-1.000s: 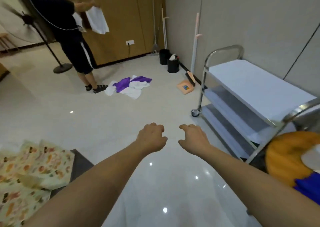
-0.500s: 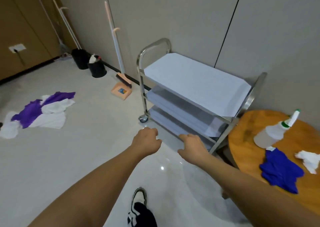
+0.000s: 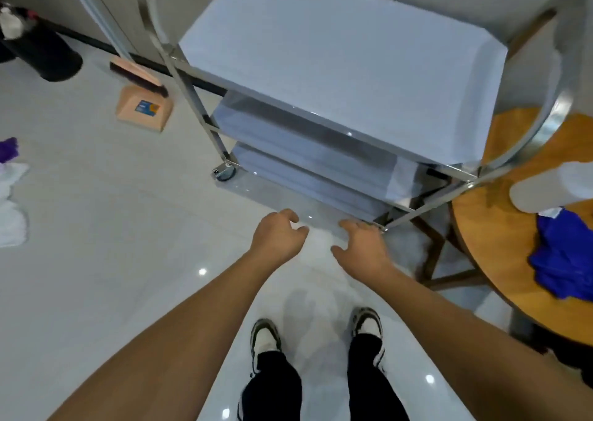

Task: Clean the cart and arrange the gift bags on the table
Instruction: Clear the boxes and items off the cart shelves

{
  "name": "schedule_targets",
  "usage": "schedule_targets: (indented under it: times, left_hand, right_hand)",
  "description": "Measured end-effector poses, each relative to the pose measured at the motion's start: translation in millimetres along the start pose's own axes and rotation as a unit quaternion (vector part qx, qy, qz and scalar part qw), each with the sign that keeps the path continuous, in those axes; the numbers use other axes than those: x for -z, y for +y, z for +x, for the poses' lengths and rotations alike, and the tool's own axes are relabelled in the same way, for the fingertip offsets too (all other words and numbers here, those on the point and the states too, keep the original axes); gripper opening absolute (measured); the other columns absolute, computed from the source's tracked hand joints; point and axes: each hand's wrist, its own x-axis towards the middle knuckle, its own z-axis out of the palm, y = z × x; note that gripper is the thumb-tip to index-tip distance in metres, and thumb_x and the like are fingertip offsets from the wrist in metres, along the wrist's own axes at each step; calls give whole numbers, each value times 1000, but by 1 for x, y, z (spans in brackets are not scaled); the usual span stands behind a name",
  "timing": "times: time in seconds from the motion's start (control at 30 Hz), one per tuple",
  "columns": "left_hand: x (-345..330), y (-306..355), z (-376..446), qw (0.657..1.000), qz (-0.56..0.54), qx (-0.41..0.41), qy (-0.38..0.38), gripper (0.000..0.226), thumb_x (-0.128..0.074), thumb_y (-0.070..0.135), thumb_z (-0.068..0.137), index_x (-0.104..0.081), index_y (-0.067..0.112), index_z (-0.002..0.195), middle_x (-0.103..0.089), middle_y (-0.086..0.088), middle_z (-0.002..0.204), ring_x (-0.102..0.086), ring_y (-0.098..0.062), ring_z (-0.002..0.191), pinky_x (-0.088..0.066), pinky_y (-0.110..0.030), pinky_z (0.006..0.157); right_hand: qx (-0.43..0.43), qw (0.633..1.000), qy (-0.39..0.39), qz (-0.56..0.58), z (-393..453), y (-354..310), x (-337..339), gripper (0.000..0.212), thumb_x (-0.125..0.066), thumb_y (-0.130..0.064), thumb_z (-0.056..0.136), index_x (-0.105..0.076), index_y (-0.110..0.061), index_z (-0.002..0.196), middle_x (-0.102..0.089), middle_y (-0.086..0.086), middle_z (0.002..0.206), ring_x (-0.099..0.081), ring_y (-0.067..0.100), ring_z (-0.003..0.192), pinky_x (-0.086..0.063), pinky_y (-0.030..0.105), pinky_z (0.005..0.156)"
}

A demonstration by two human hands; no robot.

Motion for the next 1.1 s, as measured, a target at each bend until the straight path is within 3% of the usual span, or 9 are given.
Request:
schedule_targets:
  times: [0.1, 0.27, 0.37, 0.57, 0.73, 0.9, 1.1]
  left_hand:
    - [-42, -15, 65, 1000, -14, -1, 15, 38, -63, 37, 96, -62, 18, 129, -60, -8, 133, -57, -25, 121, -40, -25, 89]
    - [-140, -49, 161, 999, -6, -17, 36, 35, -63, 36, 97, -63, 21, 128, -61, -5, 129, -59, -24, 114, -43, -26, 91]
    - [-201, -66, 210, 997, -39, -33, 60, 33, -62, 36, 97, -64, 21, 126, -63, -4, 126, -61, -23, 111, -48, -31, 97]
    - [-291, -72, 299, 989, -48, -100, 94, 34, -61, 34, 98, -64, 21, 129, -63, -2, 130, -57, -22, 120, -42, -27, 101]
    - [-318, -68, 369, 972, -8, -179, 154, 35, -60, 37, 98, -63, 21, 129, -63, -3, 129, -59, -22, 113, -37, -22, 83]
    - [-330, -61, 419, 955, -27, -212, 208, 33, -61, 39, 98, -62, 24, 127, -63, -1, 127, -59, -22, 114, -46, -27, 90]
    - [-313, -54, 437, 955, -92, -189, 210, 23, -61, 35, 98, -66, 27, 118, -65, 1, 123, -57, -18, 102, -42, -25, 83]
  right_hand:
    - [-36, 998, 8, 45, 60, 41, -39, 61, -69, -29, 90, -50, -12, 145, -59, 15, 135, -50, 33, 128, -41, 35, 106]
    - [-63, 994, 48, 74, 157, 120, -112, 62, -67, -25, 92, -45, -13, 149, -52, 18, 141, -44, 36, 134, -40, 42, 111]
    - [-55, 993, 75, 70, 208, 160, -154, 61, -66, -23, 93, -44, -13, 149, -52, 18, 141, -45, 36, 132, -41, 40, 110]
    - [-24, 989, 142, 17, 300, 212, -210, 59, -65, -25, 91, -45, -16, 146, -56, 15, 133, -53, 36, 122, -49, 40, 100]
    - [-29, 975, 222, 5, 371, 228, -217, 54, -63, -28, 95, -43, -24, 145, -51, 8, 138, -49, 30, 127, -47, 42, 103]
    - [30, 949, 311, -48, 419, 254, -213, 56, -64, -24, 90, -45, -15, 142, -49, 16, 138, -49, 36, 123, -45, 41, 99]
    - [44, 929, 346, -120, 436, 247, -184, 87, -69, -19, 91, -16, -25, 159, -14, 12, 165, -27, 39, 145, -35, 48, 112]
